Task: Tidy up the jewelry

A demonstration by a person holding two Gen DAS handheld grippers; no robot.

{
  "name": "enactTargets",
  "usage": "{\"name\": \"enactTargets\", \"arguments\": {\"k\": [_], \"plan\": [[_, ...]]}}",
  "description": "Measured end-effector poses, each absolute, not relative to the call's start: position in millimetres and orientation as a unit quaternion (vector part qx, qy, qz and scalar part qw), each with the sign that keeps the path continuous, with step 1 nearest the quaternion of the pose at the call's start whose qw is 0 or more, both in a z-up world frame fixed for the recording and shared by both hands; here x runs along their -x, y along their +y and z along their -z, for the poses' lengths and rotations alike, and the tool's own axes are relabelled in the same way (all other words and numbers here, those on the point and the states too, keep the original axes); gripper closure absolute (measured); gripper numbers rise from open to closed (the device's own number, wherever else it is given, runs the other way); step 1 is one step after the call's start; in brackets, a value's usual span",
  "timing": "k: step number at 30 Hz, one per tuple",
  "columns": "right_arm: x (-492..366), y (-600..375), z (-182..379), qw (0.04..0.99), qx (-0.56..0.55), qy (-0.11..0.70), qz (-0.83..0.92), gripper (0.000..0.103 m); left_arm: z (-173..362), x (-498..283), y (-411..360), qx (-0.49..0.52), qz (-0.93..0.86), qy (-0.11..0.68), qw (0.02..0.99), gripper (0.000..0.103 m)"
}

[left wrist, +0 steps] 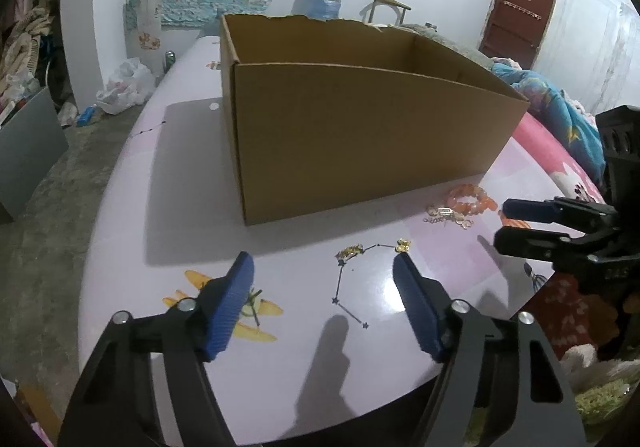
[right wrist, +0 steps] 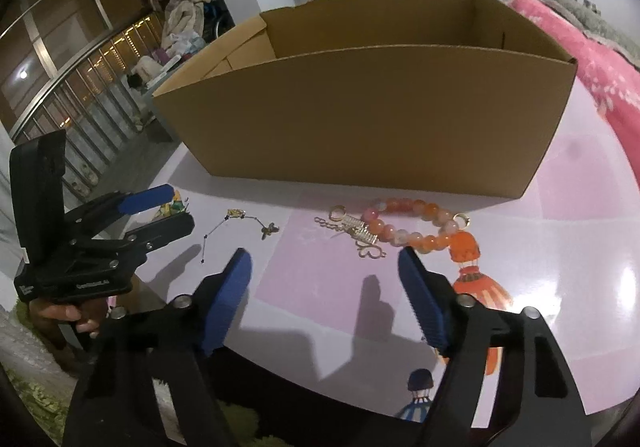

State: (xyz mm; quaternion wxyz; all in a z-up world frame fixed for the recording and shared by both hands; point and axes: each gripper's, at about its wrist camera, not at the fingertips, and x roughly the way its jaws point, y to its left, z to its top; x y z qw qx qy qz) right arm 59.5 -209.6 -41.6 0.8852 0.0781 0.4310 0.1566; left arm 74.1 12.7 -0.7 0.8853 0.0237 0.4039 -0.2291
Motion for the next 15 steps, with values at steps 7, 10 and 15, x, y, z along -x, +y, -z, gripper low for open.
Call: {"name": "enactTargets", "arguments": {"k": [7,10,15], "plan": [[-68.7,-224.7,37.9,0.899,-0.052,0.421,-0.105,0.057,3.7,-82.8,7.3,-0.029,0.242,0.408,0.880,0.044],[-75.4,-245.6,41.2,0.898,-0.069,0.429,-0.065,0.069,7.3,-86.1,4.9,-0.029,0.240,0.415,0.877,0.045],[-82.3,-261.0,50.6,0.885,-0.102,0.453,-0.043,0.080,10.4,-89.2,-0.2,-0.026,0.241,0.423,0.873,0.047]]}}
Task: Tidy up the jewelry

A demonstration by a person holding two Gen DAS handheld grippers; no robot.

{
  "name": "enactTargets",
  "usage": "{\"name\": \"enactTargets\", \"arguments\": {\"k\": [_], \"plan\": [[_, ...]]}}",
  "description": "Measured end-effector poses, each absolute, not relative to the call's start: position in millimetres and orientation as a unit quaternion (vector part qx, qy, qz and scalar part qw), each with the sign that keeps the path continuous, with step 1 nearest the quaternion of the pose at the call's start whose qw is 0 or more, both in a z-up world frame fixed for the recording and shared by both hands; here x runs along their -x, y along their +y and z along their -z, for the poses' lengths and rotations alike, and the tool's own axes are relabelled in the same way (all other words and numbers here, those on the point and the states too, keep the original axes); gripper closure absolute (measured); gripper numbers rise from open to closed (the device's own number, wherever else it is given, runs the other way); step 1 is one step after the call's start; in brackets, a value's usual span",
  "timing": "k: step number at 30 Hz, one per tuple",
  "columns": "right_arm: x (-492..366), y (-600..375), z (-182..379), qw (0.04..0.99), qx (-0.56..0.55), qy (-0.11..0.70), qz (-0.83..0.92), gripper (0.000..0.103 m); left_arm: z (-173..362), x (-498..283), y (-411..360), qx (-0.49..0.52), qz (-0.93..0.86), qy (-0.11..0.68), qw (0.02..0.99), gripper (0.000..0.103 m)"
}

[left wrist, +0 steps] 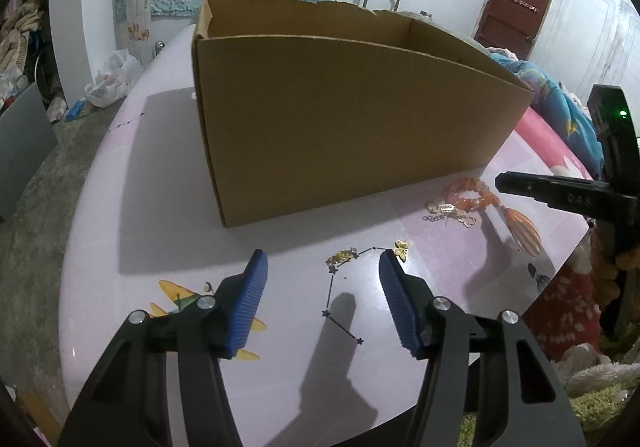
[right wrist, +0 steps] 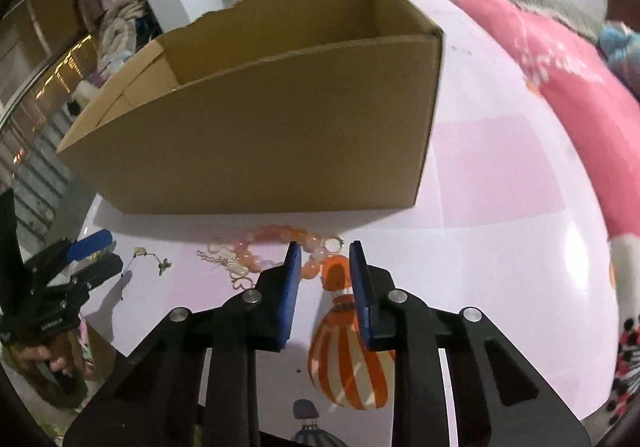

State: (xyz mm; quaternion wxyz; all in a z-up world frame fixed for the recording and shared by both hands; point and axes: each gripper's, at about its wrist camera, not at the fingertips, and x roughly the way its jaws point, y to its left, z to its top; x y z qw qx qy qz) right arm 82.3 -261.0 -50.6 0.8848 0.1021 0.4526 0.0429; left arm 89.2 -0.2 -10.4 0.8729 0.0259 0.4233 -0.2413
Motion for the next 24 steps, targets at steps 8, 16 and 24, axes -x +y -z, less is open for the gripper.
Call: {"name": "enactTargets", "arguments": {"k": [8,16,24], "plan": [[-88.1,-250.1,53.4,0.876,-0.116,0.466,-0.046,0.086,10.9,-89.9,-2.8,-0.028,0.236,0.426,0.873,0.047],[-98.0,-245.1,59.2,0.869,-0.115,0.482,-0.022,0.095,11.0,-87.9,1.5,-0.024,0.233,0.425,0.874,0.047],[-93.0,-243.0,35.1,0.881,-0.141,0.448,-0.056,0.096,10.4,-85.5,6.5,-0.019,0.227,0.423,0.877,0.047]]}}
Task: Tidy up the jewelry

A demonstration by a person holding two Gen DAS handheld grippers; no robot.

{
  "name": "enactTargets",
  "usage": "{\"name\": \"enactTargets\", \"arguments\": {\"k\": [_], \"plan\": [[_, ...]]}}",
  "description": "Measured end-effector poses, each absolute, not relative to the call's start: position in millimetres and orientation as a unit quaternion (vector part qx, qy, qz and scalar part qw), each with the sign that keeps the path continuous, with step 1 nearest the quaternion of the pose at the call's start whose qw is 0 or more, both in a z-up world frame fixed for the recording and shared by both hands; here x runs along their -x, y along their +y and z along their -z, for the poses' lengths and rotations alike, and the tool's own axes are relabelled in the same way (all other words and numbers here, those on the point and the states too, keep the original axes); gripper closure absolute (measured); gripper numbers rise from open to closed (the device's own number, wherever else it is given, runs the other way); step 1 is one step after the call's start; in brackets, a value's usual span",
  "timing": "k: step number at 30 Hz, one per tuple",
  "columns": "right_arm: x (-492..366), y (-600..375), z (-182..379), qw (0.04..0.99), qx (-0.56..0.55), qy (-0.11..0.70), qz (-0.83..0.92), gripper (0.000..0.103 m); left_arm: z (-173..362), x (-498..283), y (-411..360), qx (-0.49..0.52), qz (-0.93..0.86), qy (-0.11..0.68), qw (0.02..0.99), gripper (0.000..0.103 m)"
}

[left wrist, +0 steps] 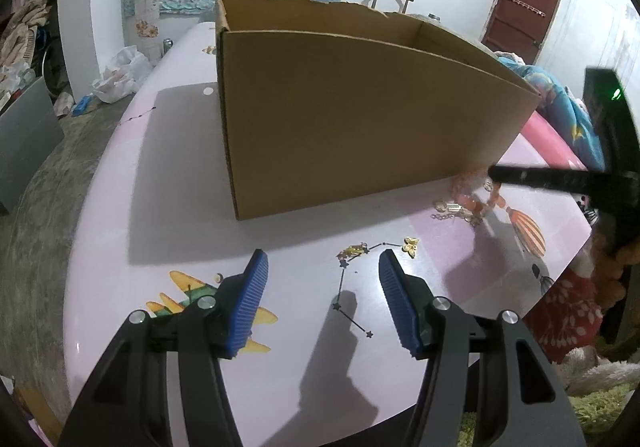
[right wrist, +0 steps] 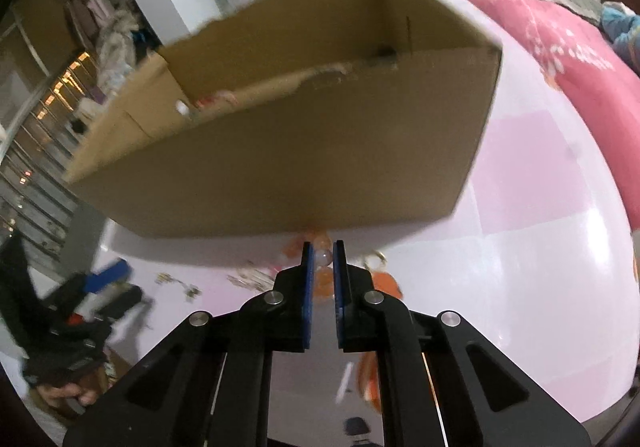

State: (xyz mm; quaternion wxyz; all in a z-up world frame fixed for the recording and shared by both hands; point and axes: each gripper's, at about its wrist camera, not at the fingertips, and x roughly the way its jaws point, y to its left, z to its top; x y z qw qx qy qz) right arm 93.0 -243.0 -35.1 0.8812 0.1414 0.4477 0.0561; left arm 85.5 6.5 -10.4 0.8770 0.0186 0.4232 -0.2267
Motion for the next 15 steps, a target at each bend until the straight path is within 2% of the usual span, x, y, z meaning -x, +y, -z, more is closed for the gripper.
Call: {"name": "enactTargets", "arguments": {"k": [8,15], "plan": [[-77.6,-261.1,-6.8,0.897,-0.156,0.408,-0.063,0.096,12.0,-83.6,5.3,-0.018,0.222,0.427,0.876,0.047],[-65.1,-288.4,4.6,0.886,-0.189,0.422,-0.040,0.096,11.8,-81.2,1.1,-0.027,0.222,0.428,0.876,0.047]]}}
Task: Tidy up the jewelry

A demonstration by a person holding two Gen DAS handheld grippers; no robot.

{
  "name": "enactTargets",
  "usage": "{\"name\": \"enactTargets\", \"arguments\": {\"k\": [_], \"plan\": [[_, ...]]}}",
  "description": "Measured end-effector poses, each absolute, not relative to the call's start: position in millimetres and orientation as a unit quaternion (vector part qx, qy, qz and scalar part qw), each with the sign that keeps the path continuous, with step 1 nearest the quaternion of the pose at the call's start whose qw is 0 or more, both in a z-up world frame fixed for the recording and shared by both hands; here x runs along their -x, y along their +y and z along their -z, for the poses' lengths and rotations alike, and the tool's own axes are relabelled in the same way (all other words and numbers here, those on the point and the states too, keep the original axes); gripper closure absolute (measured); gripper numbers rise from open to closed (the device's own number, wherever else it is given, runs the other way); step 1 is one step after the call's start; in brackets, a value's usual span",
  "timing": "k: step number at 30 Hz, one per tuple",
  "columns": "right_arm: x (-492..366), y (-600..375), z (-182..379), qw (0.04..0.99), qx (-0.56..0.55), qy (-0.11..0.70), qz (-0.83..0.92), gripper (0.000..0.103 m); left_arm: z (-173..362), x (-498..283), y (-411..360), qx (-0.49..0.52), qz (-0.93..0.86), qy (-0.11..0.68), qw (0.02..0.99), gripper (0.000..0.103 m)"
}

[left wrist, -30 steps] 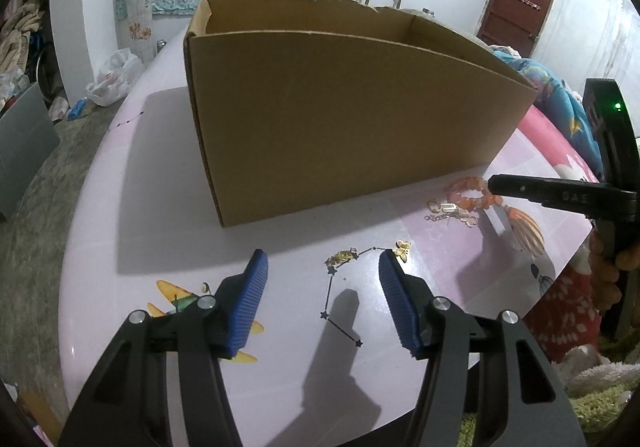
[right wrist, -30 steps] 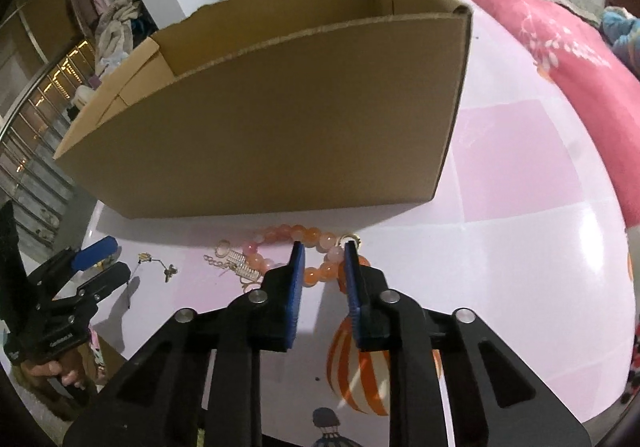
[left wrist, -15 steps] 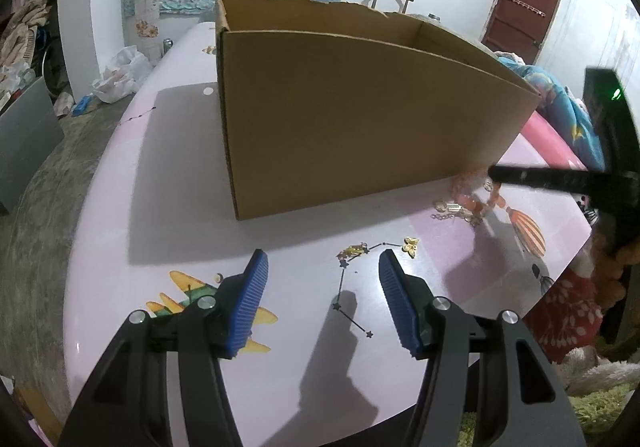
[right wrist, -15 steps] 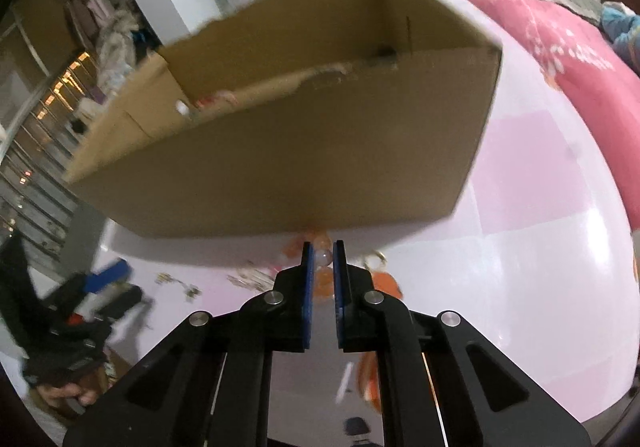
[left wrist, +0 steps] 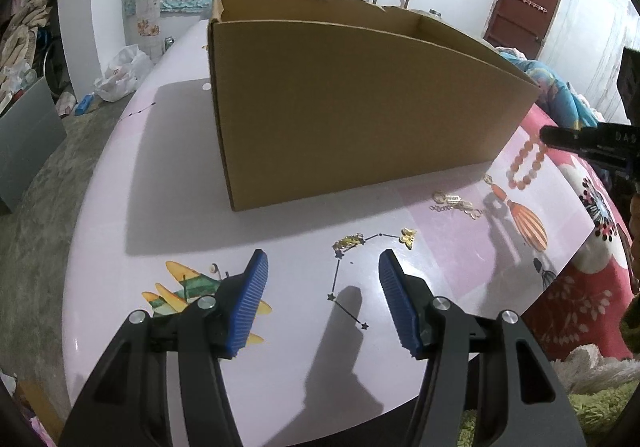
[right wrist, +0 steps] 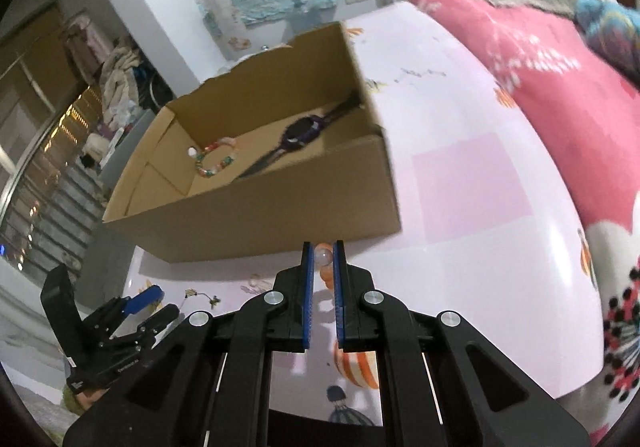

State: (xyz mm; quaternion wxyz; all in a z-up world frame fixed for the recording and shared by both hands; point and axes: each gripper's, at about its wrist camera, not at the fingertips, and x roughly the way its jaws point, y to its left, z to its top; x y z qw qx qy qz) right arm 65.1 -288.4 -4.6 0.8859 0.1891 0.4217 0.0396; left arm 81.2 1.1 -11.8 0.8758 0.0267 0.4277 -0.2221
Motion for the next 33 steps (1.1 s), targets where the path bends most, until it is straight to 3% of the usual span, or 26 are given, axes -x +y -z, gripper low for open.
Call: {"name": "enactTargets", "arguments": {"k": [7,11,16,23,28,30,33], "plan": [[-57.0,-321.6,33.4,0.867,-0.213,0.450,0.012,0.091,10.8,-78.6,-6.3,-0.035,0.222,0.426,0.876,0.047],[-49.6,-331.0,36.4,0.865,-0.222,0.448,0.029,0.067,8.8,-77.0,-11.1,-0.041,0.221,0.424,0.877,0.047],[-42.2,-319.2,18.3,0.891,-0.184,0.415,0.016,0.066,3.7,-76.4,-16.6,-0.051,0.226,0.414,0.880,0.050],[-45.5,-278.3,11.3,0.903,-0.158,0.395,-0.067,0.066,3.9,-84.5,-30.0,-0.102,0.230,0.415,0.874,0.071],[-49.0,-257.6,20.6,0.891,-0.164,0.409,-0.104,0.066,9.9,-92.8,-36.3,-0.137,0.245,0.428,0.859,0.077],[-51.3,-253.5,22.0,0.889,-0.166,0.411,-0.114,0.066,14.3,-98.0,-37.3,-0.143,0.251,0.441,0.850,0.086],[-52.6,-246.2,22.9,0.888,-0.160,0.413,-0.124,0.066,18.2,-101.5,-37.7,-0.143,0.259,0.448,0.843,0.091]]}}
